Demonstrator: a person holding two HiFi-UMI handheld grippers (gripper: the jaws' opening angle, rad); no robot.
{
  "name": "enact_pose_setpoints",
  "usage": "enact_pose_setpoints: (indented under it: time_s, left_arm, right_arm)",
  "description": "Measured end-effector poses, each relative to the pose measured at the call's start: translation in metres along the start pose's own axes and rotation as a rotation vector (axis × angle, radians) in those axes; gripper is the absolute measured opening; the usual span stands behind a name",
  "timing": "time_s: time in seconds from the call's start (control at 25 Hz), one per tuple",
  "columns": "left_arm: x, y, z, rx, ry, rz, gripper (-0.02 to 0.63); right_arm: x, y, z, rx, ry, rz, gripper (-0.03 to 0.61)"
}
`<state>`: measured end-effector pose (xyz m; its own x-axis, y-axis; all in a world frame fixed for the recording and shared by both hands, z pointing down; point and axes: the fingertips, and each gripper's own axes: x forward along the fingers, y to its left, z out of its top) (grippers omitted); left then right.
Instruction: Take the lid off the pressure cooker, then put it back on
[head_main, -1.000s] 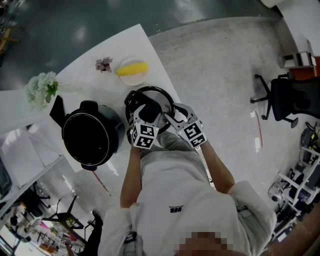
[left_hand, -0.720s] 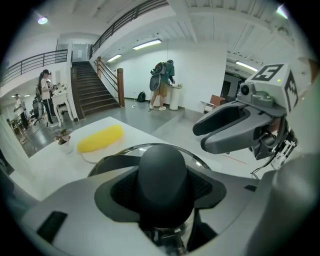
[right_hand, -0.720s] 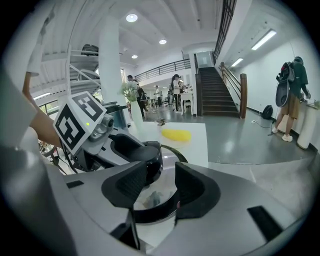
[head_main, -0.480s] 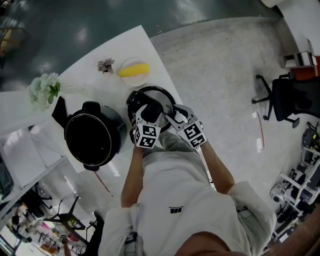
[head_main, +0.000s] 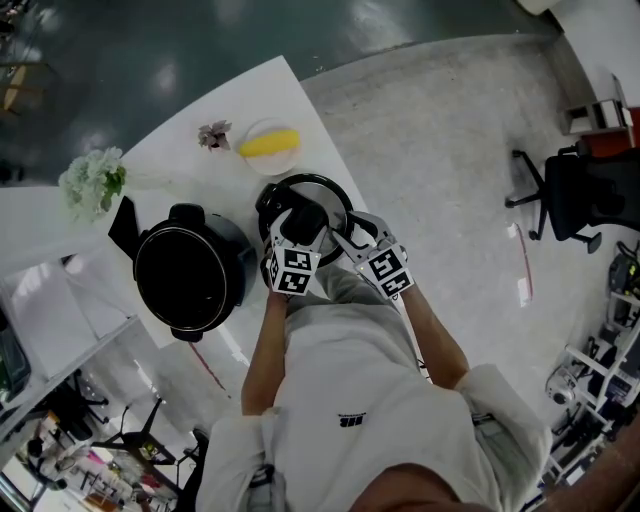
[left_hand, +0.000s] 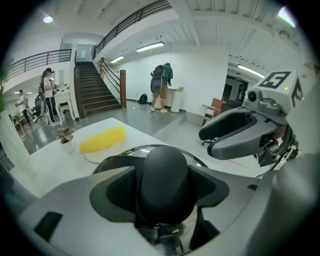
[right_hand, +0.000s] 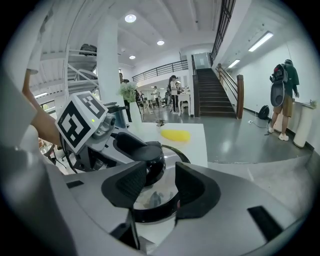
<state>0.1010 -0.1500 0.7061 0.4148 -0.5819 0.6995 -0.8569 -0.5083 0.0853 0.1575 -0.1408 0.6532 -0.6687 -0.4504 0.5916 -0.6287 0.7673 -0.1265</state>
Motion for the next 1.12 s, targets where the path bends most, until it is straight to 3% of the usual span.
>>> enact_pose_setpoints:
  time_s: [0.6, 1.12]
  left_arm:
    - [-0.037, -0.010, 0.006, 0.002, -0.029, -0.036, 0.328]
    - [-0.038, -0.006, 0.008, 0.009, -0.015, -0.010, 0.324]
  right_arm:
    - [-0.019, 0.013, 0.005, 0.011, -0.029, -0.021, 0.184]
    - [-0.021, 0.007, -0.002, 0.010, -0.021, -0.018, 0.184]
